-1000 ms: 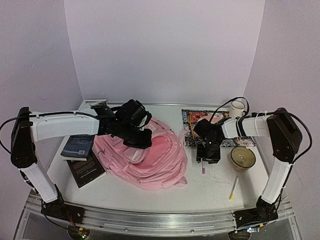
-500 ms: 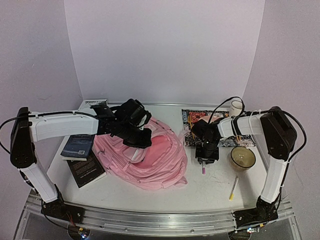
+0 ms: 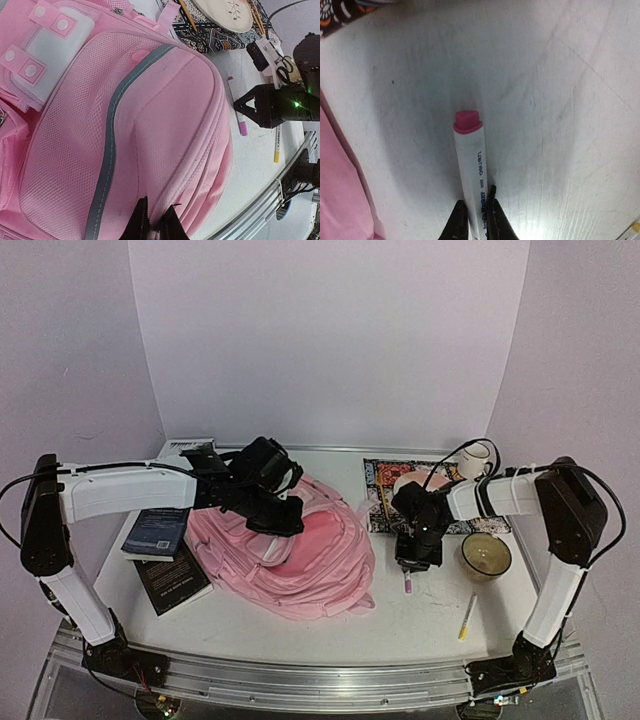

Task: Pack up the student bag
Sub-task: Pick up the pen from the center of the board, then place the pen in the upper front pocket of the bag.

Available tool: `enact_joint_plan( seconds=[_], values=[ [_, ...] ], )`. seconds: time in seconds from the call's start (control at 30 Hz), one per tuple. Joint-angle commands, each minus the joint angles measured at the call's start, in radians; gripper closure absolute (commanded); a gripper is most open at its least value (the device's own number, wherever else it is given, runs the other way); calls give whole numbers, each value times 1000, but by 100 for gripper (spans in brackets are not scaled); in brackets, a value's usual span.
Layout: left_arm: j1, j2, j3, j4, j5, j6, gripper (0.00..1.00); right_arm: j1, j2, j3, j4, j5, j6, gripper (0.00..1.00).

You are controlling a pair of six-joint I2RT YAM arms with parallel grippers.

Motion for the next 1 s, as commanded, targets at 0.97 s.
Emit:
enact_joint_plan(
  seconds=[0.97],
  values=[
    [-1, 2, 105, 81, 203, -44, 100, 264, -143, 59, 494, -251, 452, 100]
  ],
)
